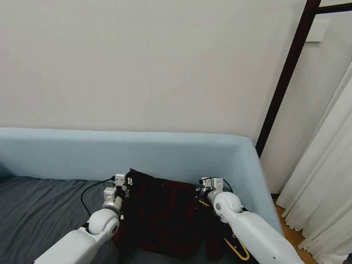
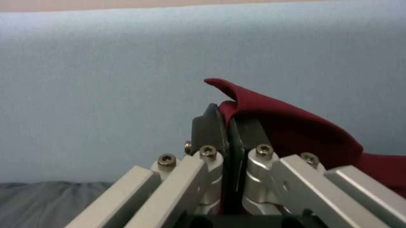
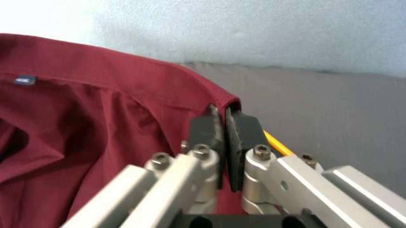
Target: Pick up the clothes from the sofa and hang them on the clothes hanger.
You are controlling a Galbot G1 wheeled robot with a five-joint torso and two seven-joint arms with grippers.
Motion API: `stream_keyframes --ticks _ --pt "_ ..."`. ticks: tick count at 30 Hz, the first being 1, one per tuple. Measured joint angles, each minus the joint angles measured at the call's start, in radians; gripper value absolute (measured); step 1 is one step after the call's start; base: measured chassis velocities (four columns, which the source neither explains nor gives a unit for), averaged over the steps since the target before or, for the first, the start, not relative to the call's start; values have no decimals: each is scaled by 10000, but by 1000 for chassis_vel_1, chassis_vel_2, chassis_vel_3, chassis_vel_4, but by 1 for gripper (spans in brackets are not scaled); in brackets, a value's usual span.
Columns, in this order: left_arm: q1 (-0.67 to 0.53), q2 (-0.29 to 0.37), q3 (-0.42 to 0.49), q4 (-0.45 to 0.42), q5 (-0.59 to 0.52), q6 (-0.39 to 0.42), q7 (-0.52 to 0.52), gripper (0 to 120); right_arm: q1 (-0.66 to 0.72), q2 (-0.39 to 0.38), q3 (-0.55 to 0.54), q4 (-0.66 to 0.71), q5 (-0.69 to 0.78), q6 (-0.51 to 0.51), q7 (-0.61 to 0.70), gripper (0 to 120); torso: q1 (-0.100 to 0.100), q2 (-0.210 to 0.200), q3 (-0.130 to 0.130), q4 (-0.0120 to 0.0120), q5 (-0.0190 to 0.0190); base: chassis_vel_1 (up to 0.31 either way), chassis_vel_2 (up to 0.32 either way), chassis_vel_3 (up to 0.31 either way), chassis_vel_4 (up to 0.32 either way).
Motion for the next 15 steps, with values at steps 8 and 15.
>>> stream_keyframes --ticks 8,15 --pt "28 -46 22 4 58 14 -21 0 -431 -748 -56 1050 -67 -4 -54 34 0 1 -1 -6 1 0 0 0 0" --pt "104 -56 205 -106 297 -28 -16 0 -1322 -1558 752 1922 -25 -188 -101 61 0 2 -1 -3 0 0 0 0 0"
